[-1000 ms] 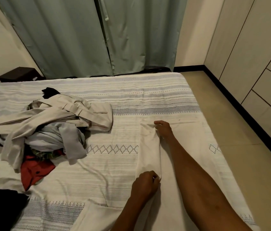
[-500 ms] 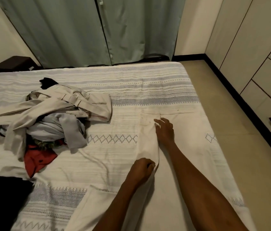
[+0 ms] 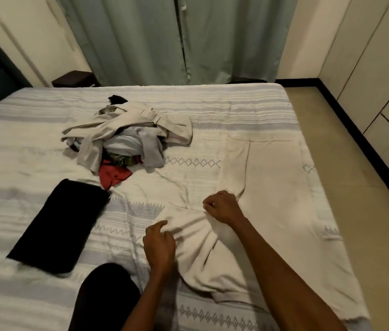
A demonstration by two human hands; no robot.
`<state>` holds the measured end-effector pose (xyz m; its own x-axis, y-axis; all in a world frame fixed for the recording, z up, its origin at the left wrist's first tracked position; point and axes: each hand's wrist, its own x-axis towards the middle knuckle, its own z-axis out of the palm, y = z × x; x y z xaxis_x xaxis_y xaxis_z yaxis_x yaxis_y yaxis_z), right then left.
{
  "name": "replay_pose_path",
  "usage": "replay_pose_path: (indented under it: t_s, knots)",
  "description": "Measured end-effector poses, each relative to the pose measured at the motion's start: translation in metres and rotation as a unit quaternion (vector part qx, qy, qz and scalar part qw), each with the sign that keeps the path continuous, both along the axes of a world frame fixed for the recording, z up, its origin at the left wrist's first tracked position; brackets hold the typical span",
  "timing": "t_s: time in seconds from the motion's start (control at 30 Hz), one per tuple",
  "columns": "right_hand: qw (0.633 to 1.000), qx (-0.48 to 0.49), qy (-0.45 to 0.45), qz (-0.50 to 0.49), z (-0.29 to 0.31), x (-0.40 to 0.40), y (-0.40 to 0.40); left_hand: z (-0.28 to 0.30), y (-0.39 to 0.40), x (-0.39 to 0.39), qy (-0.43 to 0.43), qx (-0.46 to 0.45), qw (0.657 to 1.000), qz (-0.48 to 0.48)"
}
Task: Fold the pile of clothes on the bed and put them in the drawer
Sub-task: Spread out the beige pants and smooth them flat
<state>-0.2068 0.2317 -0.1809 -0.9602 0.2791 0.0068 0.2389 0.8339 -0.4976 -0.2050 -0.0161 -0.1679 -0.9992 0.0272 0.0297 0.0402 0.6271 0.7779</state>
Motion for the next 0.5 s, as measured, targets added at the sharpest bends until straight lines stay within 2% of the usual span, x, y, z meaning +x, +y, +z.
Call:
replay_pose_path:
  t_s: [0.07,0.13,0.23,0.33,0.4,0.5]
  knots:
    - [0.998,0.013,-0.059,0.013,0.006,0.002,-0.024,-0.003,-0.015,0.021,-0.053,-0.01,0.996,0.065]
    - [0.994,0.03,-0.104,0.01,0.012,0.002,-0.042,-0.011,-0.019,0.029,-0.138,0.047,0.984,0.108]
    - [0.989,0.037,-0.144,0.016,0.022,0.004,-0.06,-0.012,-0.018,0.024,-0.286,0.137,0.941,0.117]
    - [0.988,0.017,-0.155,0.006,0.029,0.005,-0.067,-0.001,-0.011,0.02,-0.362,0.267,0.886,0.113]
    - [0.987,-0.012,-0.162,-0.005,0.034,0.005,-0.07,0.013,-0.006,0.024,-0.371,0.283,0.877,0.116]
    - [0.985,-0.067,-0.158,-0.003,0.044,0.006,-0.066,0.025,0.001,0.031,-0.275,0.271,0.917,0.098]
